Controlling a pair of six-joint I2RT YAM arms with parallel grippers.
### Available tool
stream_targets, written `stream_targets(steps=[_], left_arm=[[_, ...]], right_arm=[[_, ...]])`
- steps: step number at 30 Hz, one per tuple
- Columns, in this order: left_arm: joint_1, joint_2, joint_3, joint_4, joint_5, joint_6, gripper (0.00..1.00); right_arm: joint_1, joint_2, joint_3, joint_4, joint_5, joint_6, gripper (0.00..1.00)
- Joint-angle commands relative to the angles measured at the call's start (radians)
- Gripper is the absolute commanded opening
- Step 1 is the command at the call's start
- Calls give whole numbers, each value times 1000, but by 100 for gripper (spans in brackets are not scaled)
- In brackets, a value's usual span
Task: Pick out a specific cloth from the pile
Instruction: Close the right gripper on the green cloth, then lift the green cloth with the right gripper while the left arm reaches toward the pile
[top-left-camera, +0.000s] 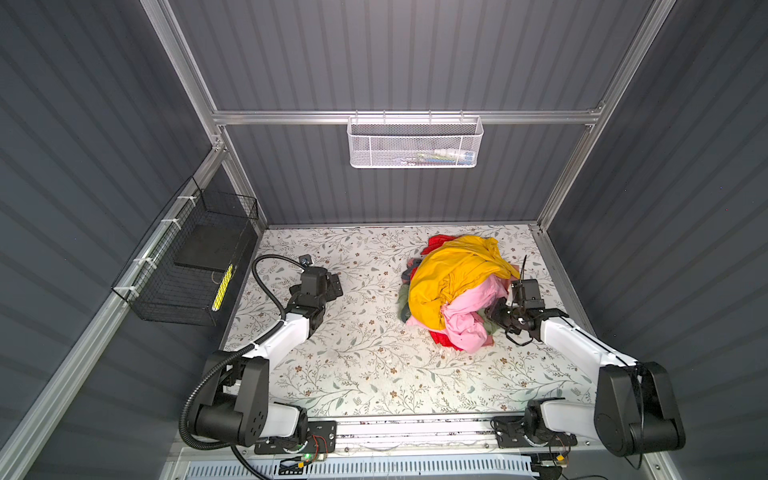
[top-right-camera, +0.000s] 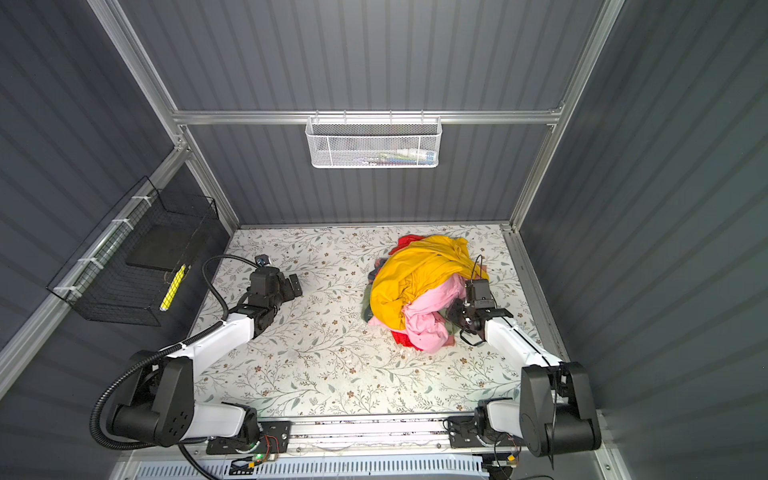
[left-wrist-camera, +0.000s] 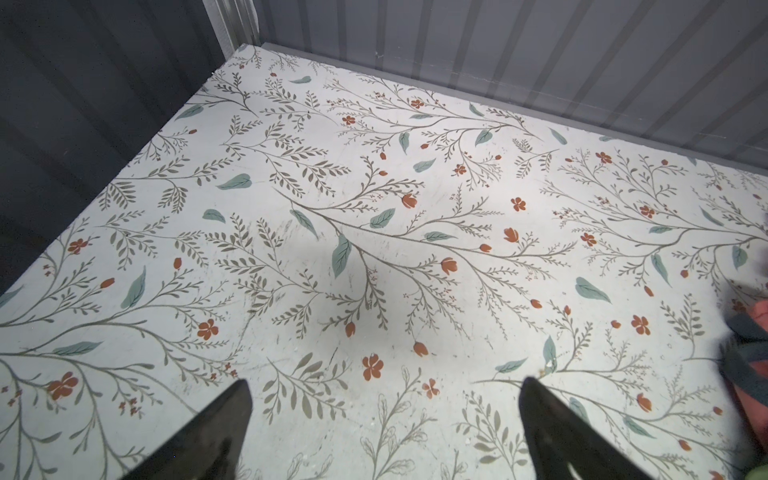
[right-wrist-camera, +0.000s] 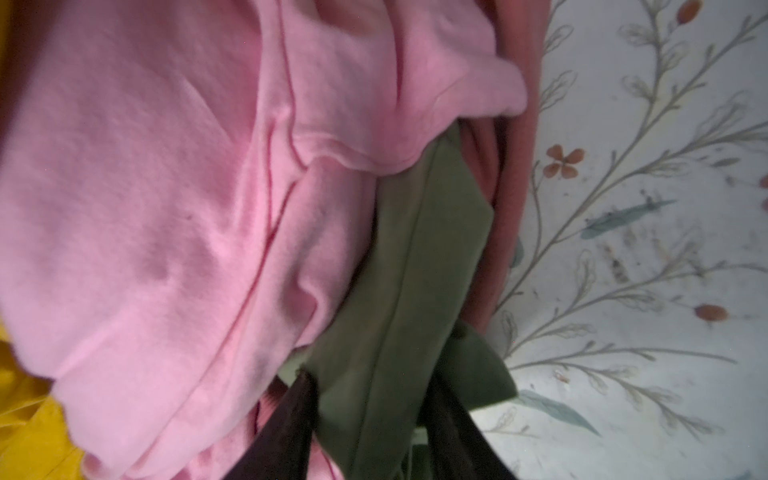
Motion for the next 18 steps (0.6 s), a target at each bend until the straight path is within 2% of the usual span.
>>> stream_targets(steps=[1,5,8,13,18], left_arm=[[4,-27,-13,-19,6,-18,100],[4,-28,-7,-27,4,-17,100],[3,-35,-8,-33,1,-13,100],[1,-26,-1,-23,120,38,100],[-9,-4,5,-22,135,42,100]], right_arm=[[-4,30,-2,36,-19,-23,41],[-4,36,19,55,-32,-21,15],[-3,-44,13,54,10,-22,1],[-3,-260,-33,79,57,-15,0],[-3,-356,-7,47,44,-26,0]])
